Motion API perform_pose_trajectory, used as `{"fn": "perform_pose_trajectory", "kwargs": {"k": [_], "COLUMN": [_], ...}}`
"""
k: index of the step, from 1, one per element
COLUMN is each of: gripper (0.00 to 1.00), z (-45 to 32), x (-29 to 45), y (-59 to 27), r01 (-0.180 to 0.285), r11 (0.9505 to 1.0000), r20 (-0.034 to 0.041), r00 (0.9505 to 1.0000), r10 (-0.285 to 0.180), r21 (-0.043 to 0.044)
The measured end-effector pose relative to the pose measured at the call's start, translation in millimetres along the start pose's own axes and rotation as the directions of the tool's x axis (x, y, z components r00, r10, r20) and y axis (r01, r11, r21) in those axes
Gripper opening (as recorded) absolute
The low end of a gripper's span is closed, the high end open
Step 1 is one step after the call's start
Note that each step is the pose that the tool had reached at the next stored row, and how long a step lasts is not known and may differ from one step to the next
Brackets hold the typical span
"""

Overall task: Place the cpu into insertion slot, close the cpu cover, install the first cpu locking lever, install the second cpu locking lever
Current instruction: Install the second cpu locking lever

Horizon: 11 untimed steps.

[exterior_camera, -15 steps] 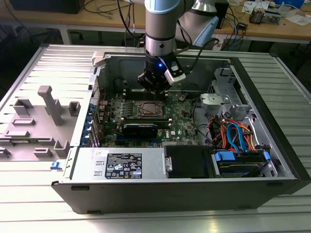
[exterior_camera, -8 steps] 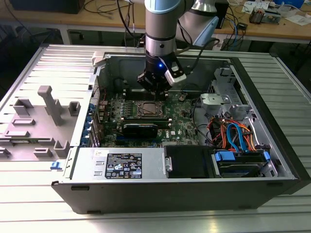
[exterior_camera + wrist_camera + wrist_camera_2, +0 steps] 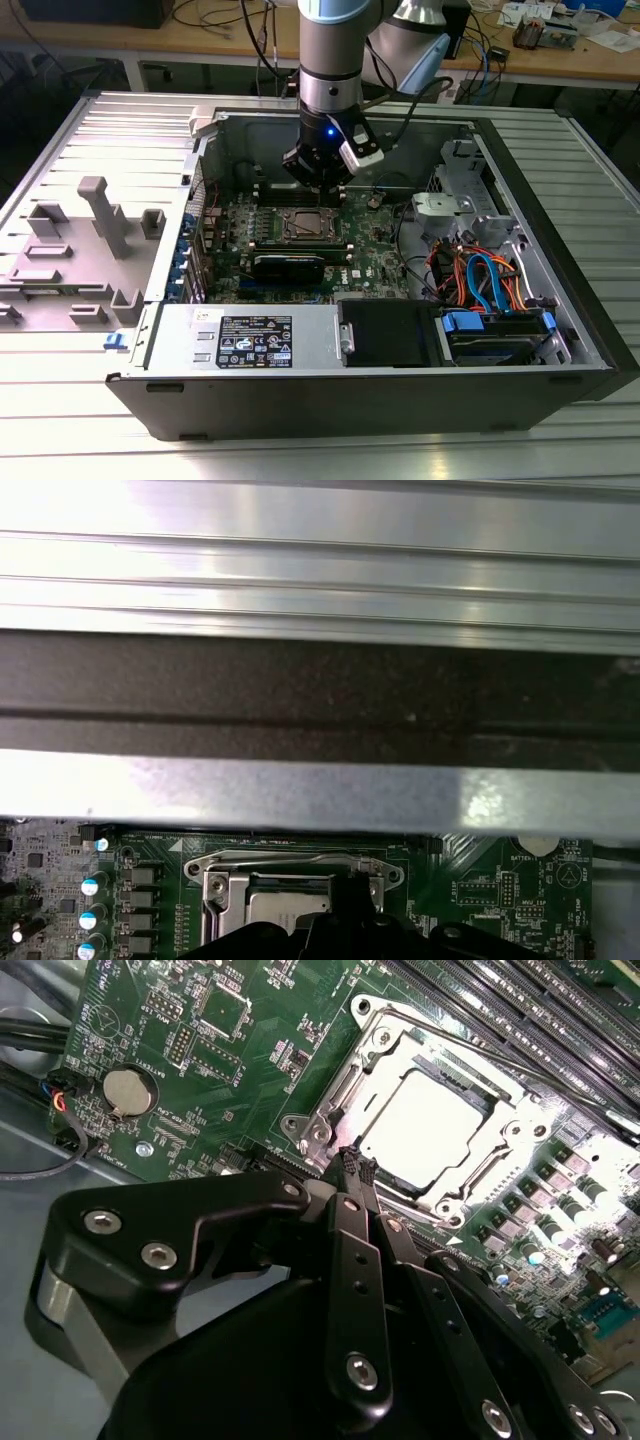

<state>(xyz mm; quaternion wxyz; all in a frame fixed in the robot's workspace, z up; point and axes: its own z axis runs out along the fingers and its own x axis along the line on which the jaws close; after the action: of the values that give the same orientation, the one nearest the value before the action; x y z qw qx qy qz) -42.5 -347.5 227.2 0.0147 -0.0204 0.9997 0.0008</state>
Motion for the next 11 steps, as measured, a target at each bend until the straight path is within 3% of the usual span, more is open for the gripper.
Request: {"fn": "perform_pose_trajectory", "kwargs": {"k": [7,11], "gripper": [0.11,0.11], "z": [-0.2,-4.8], "x": [-0.1,-0.2], "y": [0.0,-0.1], "r01": [0.000,0.000], "r11": [1.0000,1.0000], "r20": [-0.0003,-0.0005], "r00": [1.0000,1.0000], "r10": [0.000,0.000], "r21": [0.0001,0.0001]}}
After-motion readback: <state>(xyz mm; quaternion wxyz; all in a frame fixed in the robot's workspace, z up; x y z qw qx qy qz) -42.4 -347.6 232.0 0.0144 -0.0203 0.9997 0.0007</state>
